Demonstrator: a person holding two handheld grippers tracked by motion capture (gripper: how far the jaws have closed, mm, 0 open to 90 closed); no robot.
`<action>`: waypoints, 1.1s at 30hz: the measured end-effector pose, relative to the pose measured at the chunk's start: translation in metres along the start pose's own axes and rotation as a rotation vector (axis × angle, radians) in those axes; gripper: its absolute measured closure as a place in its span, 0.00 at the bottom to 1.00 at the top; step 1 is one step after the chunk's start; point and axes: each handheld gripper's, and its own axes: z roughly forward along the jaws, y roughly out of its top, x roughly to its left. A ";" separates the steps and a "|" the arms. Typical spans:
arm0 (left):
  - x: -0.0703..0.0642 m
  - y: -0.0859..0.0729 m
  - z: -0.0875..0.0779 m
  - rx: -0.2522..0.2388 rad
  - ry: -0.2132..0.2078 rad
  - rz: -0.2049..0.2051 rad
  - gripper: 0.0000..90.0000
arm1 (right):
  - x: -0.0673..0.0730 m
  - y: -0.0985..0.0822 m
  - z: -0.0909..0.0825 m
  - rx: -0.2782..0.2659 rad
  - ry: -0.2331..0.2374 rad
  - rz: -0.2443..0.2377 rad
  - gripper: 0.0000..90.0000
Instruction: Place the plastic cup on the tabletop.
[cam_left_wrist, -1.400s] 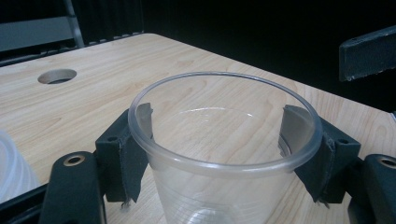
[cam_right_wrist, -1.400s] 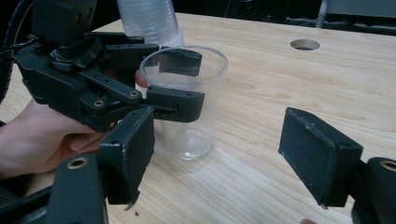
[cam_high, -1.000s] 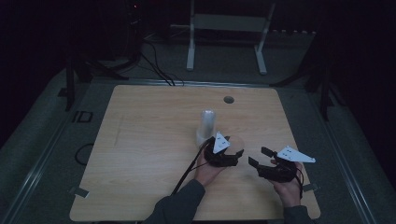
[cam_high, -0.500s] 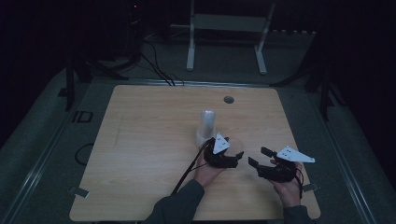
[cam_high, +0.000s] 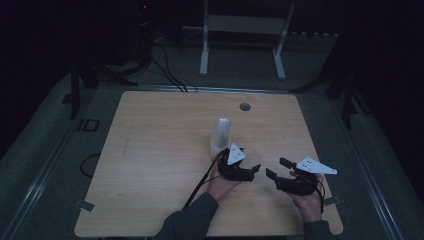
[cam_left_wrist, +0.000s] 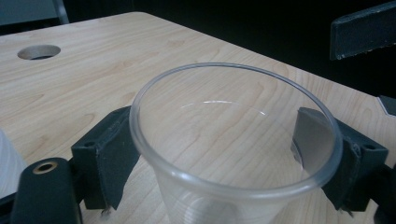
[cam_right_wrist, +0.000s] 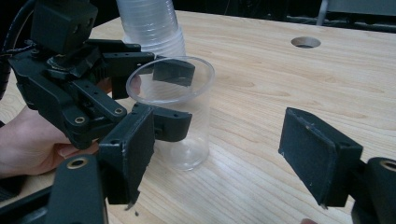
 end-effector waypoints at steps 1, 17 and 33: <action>0.001 -0.001 -0.001 0.000 -0.008 -0.004 0.17 | 0.000 0.000 0.000 0.000 0.000 0.000 0.29; 0.003 -0.007 -0.006 0.002 -0.012 -0.023 0.16 | 0.000 0.000 0.000 0.002 -0.002 0.000 0.29; 0.004 -0.012 -0.018 -0.013 -0.022 -0.038 0.16 | -0.001 -0.001 0.000 0.001 -0.005 0.002 0.29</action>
